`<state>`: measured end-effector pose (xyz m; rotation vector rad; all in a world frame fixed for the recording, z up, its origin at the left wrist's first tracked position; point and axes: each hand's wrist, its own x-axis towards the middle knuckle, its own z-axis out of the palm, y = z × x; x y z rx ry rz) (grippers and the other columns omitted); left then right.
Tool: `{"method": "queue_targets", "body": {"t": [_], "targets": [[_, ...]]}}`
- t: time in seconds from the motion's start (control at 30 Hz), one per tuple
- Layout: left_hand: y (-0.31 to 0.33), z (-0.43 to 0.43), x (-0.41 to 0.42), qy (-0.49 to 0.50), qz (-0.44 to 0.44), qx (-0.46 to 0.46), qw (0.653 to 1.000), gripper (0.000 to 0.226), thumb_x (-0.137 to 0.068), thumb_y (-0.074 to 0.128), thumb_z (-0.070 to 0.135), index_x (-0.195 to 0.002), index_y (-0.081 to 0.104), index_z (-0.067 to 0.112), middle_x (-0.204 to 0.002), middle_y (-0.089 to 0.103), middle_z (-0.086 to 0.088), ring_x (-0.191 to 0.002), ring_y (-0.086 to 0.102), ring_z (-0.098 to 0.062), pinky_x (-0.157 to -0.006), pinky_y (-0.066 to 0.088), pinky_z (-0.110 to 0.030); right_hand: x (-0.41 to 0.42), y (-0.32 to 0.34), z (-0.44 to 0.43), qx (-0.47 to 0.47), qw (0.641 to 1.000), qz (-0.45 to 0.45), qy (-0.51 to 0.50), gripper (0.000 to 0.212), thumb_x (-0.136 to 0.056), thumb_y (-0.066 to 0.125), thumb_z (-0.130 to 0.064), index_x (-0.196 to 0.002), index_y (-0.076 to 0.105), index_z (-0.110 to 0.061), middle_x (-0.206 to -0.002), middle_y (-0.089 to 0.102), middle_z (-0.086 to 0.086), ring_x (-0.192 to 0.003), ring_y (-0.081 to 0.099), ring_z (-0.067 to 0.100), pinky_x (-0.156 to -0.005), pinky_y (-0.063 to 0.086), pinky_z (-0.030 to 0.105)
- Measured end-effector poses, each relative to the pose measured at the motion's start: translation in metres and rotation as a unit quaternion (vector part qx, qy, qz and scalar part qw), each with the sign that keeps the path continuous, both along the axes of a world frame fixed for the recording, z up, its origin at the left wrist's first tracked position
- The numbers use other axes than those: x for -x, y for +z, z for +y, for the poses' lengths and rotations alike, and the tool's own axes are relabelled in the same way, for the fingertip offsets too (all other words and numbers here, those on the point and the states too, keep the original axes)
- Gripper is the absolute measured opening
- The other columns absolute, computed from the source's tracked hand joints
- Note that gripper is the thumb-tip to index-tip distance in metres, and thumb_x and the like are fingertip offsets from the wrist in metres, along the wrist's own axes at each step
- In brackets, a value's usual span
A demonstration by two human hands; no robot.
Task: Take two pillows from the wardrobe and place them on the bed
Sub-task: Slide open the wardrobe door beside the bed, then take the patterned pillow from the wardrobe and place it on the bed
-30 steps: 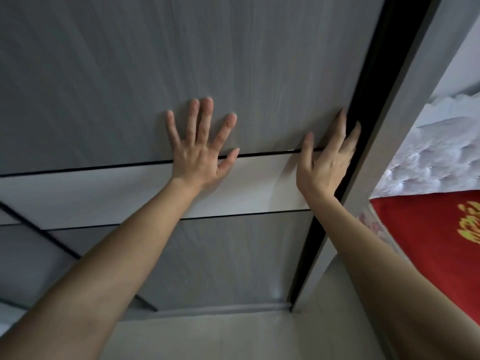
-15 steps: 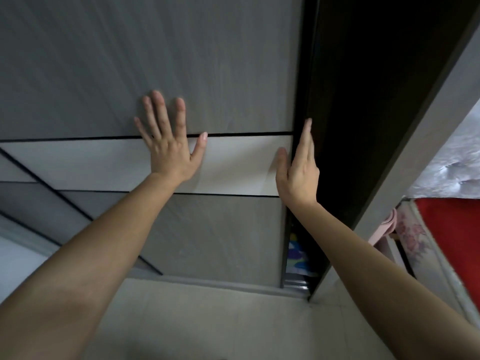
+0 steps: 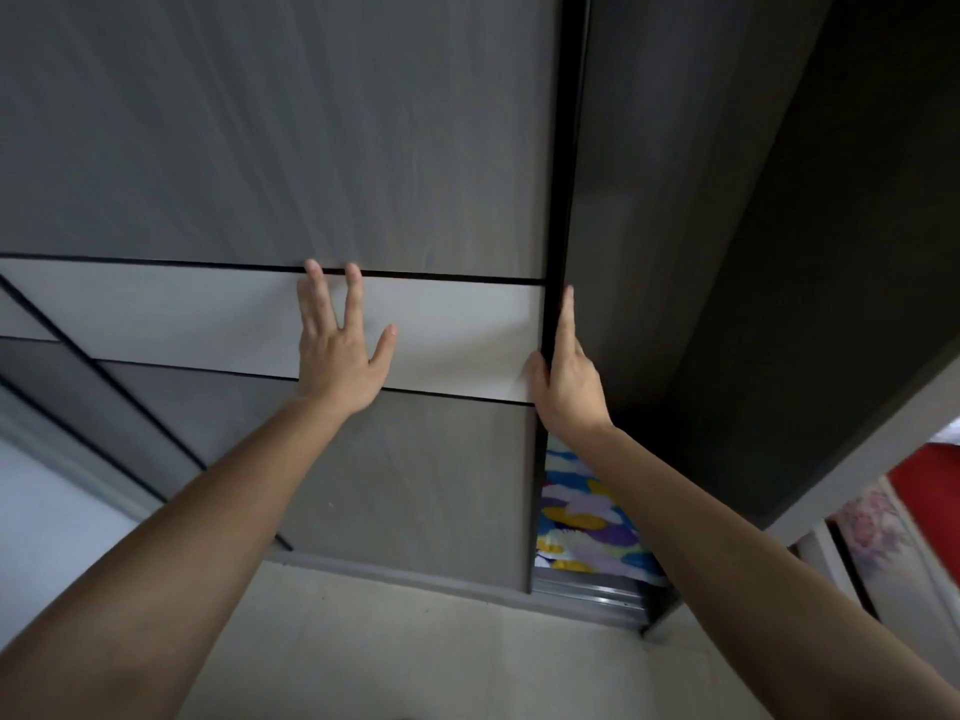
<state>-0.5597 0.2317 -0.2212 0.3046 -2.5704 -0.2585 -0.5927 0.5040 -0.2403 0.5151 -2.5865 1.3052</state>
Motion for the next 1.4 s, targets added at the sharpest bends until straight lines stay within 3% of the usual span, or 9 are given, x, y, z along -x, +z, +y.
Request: {"method": "queue_targets", "body": {"t": [0.23, 0.37, 0.53, 0.73, 0.97, 1.07, 1.2, 1.33, 1.4], "targets": [[-0.004, -0.078, -0.009, -0.016, 0.018, -0.026, 0.999, 0.086, -0.092, 0.047, 0.056, -0.155, -0.005, 0.025, -0.16, -0.016, -0.021, -0.147, -0.005, -0.045, -0.11, 0.03, -0.06, -0.005, -0.008, -0.08, -0.028, 0.999, 0.025, -0.006, 0.083, -0.104, 0.043, -0.026, -0.153, -0.022, -0.042, -0.135, 0.059, 0.017, -0.065, 0.064, 0.022, -0.062, 0.06, 0.049], [-0.003, -0.105, -0.012, -0.02, 0.017, -0.064, 0.998, 0.086, -0.094, 0.046, 0.053, -0.155, -0.006, 0.022, -0.158, -0.018, -0.023, -0.147, -0.007, -0.044, -0.115, 0.021, -0.056, -0.005, -0.01, -0.119, -0.041, 0.999, 0.025, -0.001, 0.088, -0.101, 0.045, -0.021, -0.152, -0.024, -0.042, -0.128, 0.061, 0.02, -0.064, 0.062, 0.026, -0.061, 0.057, 0.049], [-0.001, -0.128, -0.02, -0.024, 0.002, -0.101, 0.995, 0.084, -0.095, 0.051, 0.034, -0.154, -0.008, 0.026, -0.159, -0.019, -0.022, -0.147, -0.004, -0.042, -0.116, 0.022, -0.052, -0.01, -0.007, -0.163, -0.046, 0.998, 0.02, 0.041, 0.095, -0.095, 0.047, -0.013, -0.152, -0.025, -0.039, -0.152, 0.044, 0.018, -0.083, 0.065, 0.037, -0.065, 0.044, 0.034], [-0.002, -0.144, -0.031, -0.043, -0.08, -0.078, 0.993, 0.098, -0.087, 0.054, 0.007, -0.152, -0.013, 0.036, -0.156, -0.031, -0.016, -0.148, -0.006, -0.039, -0.114, 0.03, -0.05, -0.013, 0.006, -0.203, -0.021, 0.993, -0.048, 0.101, 0.1, -0.089, 0.044, -0.003, -0.153, -0.022, -0.041, -0.156, 0.038, 0.013, -0.108, 0.061, 0.038, -0.085, 0.048, 0.036], [0.011, -0.178, -0.039, -0.003, -0.12, -0.083, 0.989, 0.106, -0.079, 0.052, -0.002, -0.152, -0.015, 0.034, -0.158, -0.027, -0.012, -0.14, 0.03, -0.041, -0.079, 0.048, -0.037, -0.01, 0.014, -0.239, -0.045, 0.983, -0.089, 0.155, 0.1, -0.089, 0.04, 0.004, -0.155, -0.02, -0.041, -0.161, 0.032, 0.008, -0.099, 0.062, 0.023, -0.069, 0.047, 0.019], [0.014, -0.192, -0.041, 0.006, -0.142, -0.077, 0.987, 0.108, -0.079, 0.054, -0.001, -0.151, -0.019, 0.035, -0.159, -0.028, -0.009, -0.127, 0.048, -0.04, -0.065, 0.042, -0.031, -0.01, 0.016, -0.246, -0.036, 0.975, -0.103, 0.192, 0.098, -0.09, 0.04, 0.0, -0.152, -0.02, -0.048, -0.164, 0.026, 0.003, -0.125, 0.055, 0.031, -0.081, 0.044, 0.023], [0.019, -0.202, -0.042, 0.024, -0.166, -0.083, 0.982, 0.105, -0.081, 0.055, 0.005, -0.151, -0.017, 0.034, -0.16, -0.025, -0.005, -0.119, 0.055, -0.037, -0.067, 0.045, -0.033, -0.005, 0.016, -0.254, -0.058, 0.969, -0.108, 0.213, 0.099, -0.09, 0.043, -0.003, -0.15, -0.018, -0.053, -0.156, 0.04, 0.01, -0.126, 0.055, 0.034, -0.087, 0.049, 0.031], [0.013, -0.197, -0.041, 0.034, -0.137, -0.068, 0.988, 0.091, -0.087, 0.052, 0.013, -0.154, -0.008, 0.025, -0.162, -0.013, -0.012, -0.132, 0.042, -0.038, -0.08, 0.05, -0.04, 0.0, 0.005, -0.249, -0.124, 0.961, -0.094, 0.229, 0.09, -0.094, 0.042, -0.011, -0.151, -0.012, -0.053, -0.146, 0.051, 0.017, -0.119, 0.06, 0.038, -0.095, 0.055, 0.05], [-0.003, -0.187, -0.041, 0.02, -0.122, -0.061, 0.99, 0.087, -0.09, 0.052, 0.015, -0.155, -0.005, 0.021, -0.162, -0.013, -0.013, -0.135, 0.038, -0.038, -0.081, 0.051, -0.042, 0.003, -0.011, -0.239, -0.171, 0.954, -0.085, 0.23, 0.08, -0.096, 0.041, -0.015, -0.154, -0.005, -0.047, -0.149, 0.049, 0.015, -0.118, 0.06, 0.035, -0.091, 0.056, 0.048]]}}
